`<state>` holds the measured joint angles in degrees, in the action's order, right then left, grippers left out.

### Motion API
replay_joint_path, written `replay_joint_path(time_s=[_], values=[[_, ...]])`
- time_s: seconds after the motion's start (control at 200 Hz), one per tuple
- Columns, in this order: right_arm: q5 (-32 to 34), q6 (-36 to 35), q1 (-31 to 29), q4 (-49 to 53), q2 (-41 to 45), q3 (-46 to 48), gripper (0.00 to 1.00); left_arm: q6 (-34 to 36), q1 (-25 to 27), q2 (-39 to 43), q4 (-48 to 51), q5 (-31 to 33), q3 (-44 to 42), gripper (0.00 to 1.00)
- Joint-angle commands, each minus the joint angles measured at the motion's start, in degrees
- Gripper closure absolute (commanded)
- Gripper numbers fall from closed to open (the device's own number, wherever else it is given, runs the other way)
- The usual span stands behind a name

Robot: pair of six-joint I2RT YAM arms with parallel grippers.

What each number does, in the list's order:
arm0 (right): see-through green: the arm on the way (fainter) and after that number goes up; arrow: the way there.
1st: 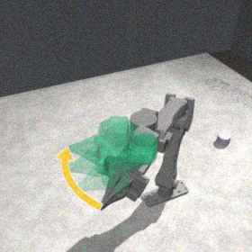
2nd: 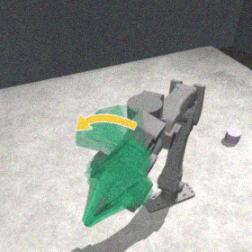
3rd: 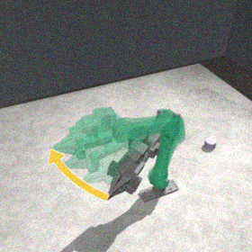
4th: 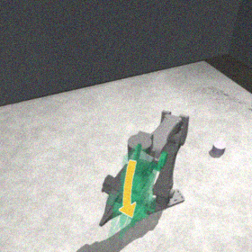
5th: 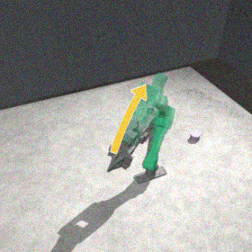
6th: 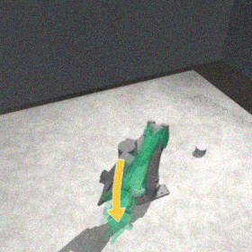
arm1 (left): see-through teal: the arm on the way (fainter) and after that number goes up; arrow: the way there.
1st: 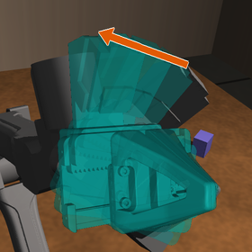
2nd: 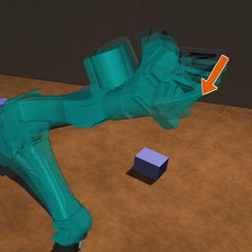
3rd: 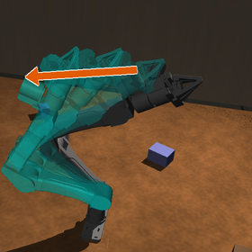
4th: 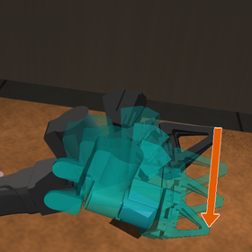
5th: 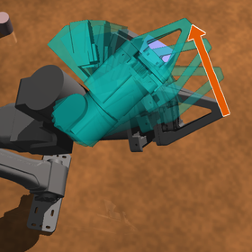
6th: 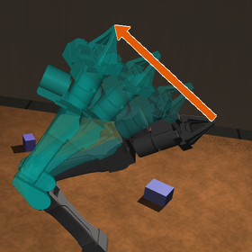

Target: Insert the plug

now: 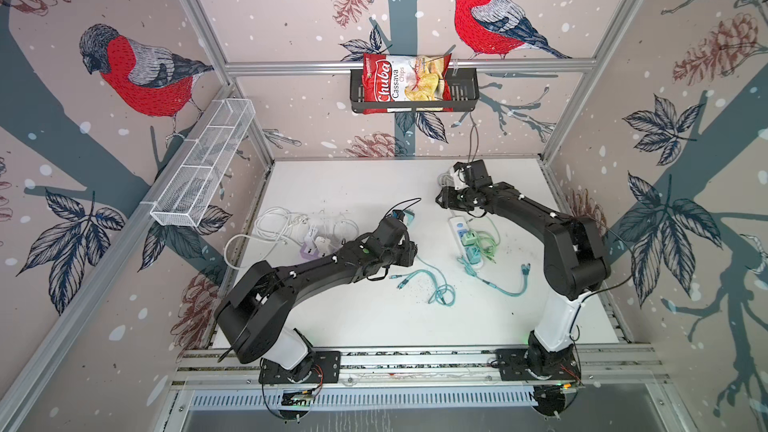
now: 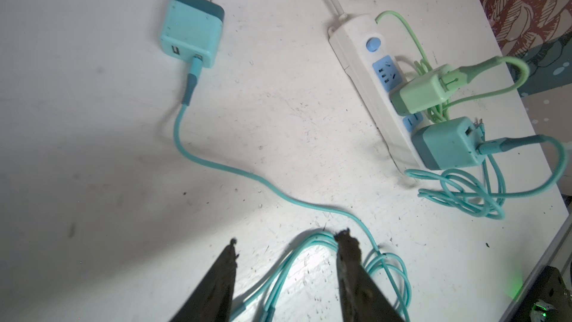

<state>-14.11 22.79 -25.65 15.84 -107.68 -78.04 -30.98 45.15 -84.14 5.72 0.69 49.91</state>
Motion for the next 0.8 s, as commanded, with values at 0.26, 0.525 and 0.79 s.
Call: replay_joint_path(time_s=[0.26,0.525,0.79], values=[[10.91,13.71,-10.64,1.67,-14.22,-13.37,0.35,1.99,-11.88,13.78,5.31,10.98,-5.03,0.46],[20.42,18.39,-16.12,7.47,-20.81,-20.97,0.33,3.76,-15.24,21.61,0.39,9.71,-10.73,0.44],[24.77,19.67,-18.35,11.44,-23.53,-24.14,0.33,5.23,-16.83,23.31,-1.25,7.32,-12.88,0.44]])
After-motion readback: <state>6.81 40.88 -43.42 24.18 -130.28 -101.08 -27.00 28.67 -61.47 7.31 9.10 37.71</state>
